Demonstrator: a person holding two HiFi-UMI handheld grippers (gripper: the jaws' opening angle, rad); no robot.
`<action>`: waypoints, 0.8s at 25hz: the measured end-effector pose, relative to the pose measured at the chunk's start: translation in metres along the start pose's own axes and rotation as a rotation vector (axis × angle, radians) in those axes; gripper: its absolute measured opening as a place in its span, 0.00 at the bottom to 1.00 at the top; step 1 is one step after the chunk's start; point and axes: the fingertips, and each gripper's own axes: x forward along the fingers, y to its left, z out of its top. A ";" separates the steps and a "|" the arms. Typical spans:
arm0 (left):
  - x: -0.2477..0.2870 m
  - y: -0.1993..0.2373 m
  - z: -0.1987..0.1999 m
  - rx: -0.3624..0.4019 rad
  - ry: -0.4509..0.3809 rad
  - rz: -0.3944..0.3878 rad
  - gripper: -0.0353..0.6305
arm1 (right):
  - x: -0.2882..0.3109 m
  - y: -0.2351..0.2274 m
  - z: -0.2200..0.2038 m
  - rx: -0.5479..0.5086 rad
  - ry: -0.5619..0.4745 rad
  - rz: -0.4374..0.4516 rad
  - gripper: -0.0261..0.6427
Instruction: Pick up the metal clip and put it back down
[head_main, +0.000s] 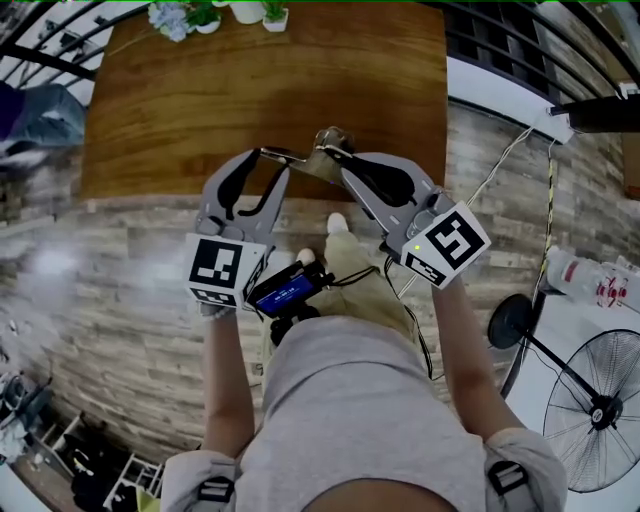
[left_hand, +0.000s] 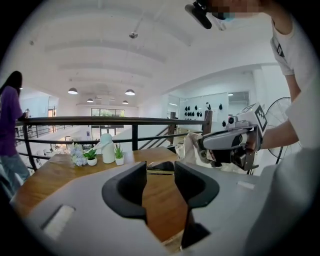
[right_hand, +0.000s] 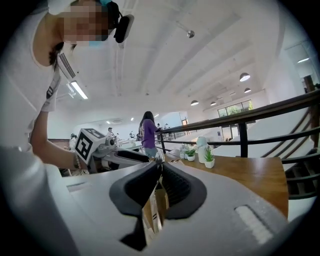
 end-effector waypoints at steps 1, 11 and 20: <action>-0.001 0.000 0.003 0.006 -0.004 0.004 0.32 | 0.000 0.000 0.003 -0.003 -0.006 -0.004 0.09; -0.011 0.004 0.026 0.036 -0.057 0.017 0.32 | -0.001 0.005 0.028 -0.068 -0.049 -0.013 0.09; -0.017 0.002 0.042 0.049 -0.089 0.010 0.32 | -0.004 0.007 0.044 -0.100 -0.087 -0.031 0.09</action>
